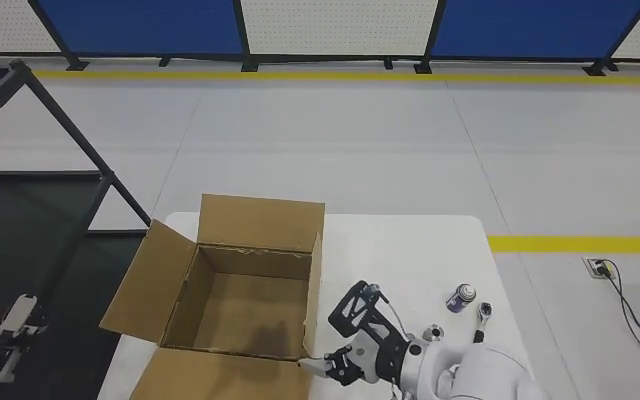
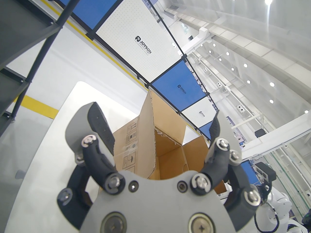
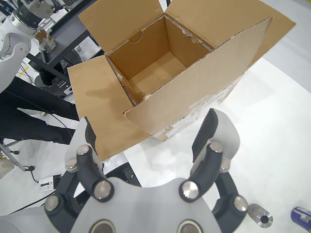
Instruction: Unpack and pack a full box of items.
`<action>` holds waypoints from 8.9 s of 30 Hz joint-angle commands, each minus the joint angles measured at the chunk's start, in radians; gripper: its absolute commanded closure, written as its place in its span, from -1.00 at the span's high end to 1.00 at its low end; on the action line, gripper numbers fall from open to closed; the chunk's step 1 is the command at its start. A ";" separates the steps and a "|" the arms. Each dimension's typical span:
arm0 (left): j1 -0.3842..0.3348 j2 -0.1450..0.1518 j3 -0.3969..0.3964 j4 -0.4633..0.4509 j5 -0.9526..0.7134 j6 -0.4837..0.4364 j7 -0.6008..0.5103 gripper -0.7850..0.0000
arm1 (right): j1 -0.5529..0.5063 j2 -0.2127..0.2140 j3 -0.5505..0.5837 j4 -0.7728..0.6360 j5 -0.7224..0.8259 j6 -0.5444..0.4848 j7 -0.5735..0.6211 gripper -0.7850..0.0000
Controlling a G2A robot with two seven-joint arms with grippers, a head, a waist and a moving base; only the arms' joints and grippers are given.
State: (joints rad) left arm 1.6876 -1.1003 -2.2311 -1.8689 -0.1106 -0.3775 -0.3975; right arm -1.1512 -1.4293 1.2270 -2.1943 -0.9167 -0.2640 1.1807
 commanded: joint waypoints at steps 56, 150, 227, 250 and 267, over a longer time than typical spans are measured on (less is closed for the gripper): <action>-0.039 0.001 0.055 -0.017 0.013 0.002 -0.044 1.00 | -0.138 0.082 0.444 0.100 -0.372 0.440 0.269 1.00; 0.013 -0.010 0.004 -0.030 0.006 -0.025 -0.023 1.00 | 0.125 0.150 0.494 0.561 -0.261 0.430 0.200 -1.00; 0.044 -0.033 0.118 -0.032 0.302 -0.070 0.089 1.00 | 1.023 -0.027 -0.596 0.634 0.321 0.333 -0.058 -1.00; 0.076 -0.036 0.095 -0.066 0.247 -0.103 0.083 1.00 | 1.164 -0.249 -0.889 1.129 0.364 0.274 -0.207 -1.00; 0.076 -0.036 0.095 -0.066 0.247 -0.103 0.083 1.00 | 1.113 -0.350 -0.976 1.382 0.278 0.044 -0.350 -1.00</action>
State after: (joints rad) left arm 1.7637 -1.1359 -2.1361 -1.9353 0.1367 -0.4801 -0.3148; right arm -0.0372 -1.7697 0.2556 -0.8366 -0.6353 -0.2046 0.8393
